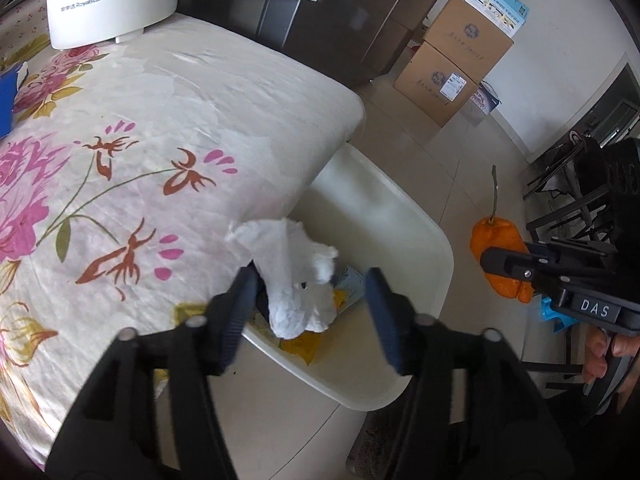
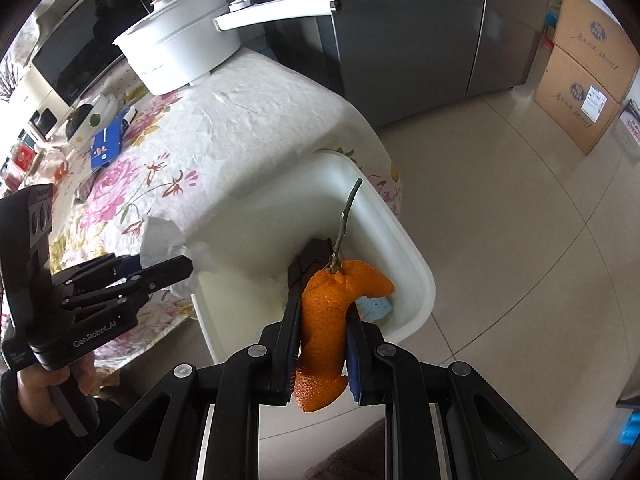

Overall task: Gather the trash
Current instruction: 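Open the left gripper over the bin while the right releases the pepper, then move both grippers back over the table toward the wrapper and blue carton, then grasp the white snack wrapper with the left gripper, then grasp the blue almond carton with the right gripper while the left holds the wrapper, then carry the wrapper and blue carton over the white bin with both grippers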

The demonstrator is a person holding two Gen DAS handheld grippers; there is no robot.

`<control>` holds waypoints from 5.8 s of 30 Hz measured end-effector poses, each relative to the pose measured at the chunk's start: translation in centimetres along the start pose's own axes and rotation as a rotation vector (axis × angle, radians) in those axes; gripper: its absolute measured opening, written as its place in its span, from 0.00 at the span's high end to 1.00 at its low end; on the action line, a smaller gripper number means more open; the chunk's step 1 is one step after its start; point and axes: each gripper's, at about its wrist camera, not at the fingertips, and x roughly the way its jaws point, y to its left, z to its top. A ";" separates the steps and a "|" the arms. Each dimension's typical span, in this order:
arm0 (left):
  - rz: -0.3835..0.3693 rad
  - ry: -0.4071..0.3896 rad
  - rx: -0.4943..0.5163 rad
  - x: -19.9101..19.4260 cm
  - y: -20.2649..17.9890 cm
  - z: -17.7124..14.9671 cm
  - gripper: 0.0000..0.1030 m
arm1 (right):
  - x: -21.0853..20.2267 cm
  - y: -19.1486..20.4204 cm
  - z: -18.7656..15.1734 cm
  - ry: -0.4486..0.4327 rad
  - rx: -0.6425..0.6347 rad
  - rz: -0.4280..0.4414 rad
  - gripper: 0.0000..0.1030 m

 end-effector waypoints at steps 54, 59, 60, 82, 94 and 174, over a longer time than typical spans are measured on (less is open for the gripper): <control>0.328 -0.148 -0.421 -18.4 20.4 -6.1 0.03 | 1.4 16.7 3.3 -0.046 -0.171 0.022 0.23; 0.387 -0.134 -0.351 -16.7 22.4 -4.3 0.03 | 3.0 18.2 4.4 -0.024 -0.209 0.003 0.22; 0.400 -0.123 -0.333 -16.1 22.8 -3.8 0.03 | 3.5 18.5 4.9 -0.012 -0.215 0.007 0.22; 0.286 -0.083 -0.383 -10.7 30.0 1.7 0.80 | 10.2 27.1 15.2 -0.031 -0.335 0.063 0.22; 0.286 -0.107 -0.370 -16.5 31.9 -0.4 0.91 | 12.2 33.2 17.5 -0.056 -0.407 0.107 0.17; 0.035 0.029 0.013 -7.1 3.7 -4.5 0.90 | 1.8 6.4 1.2 0.060 -0.164 -0.041 0.20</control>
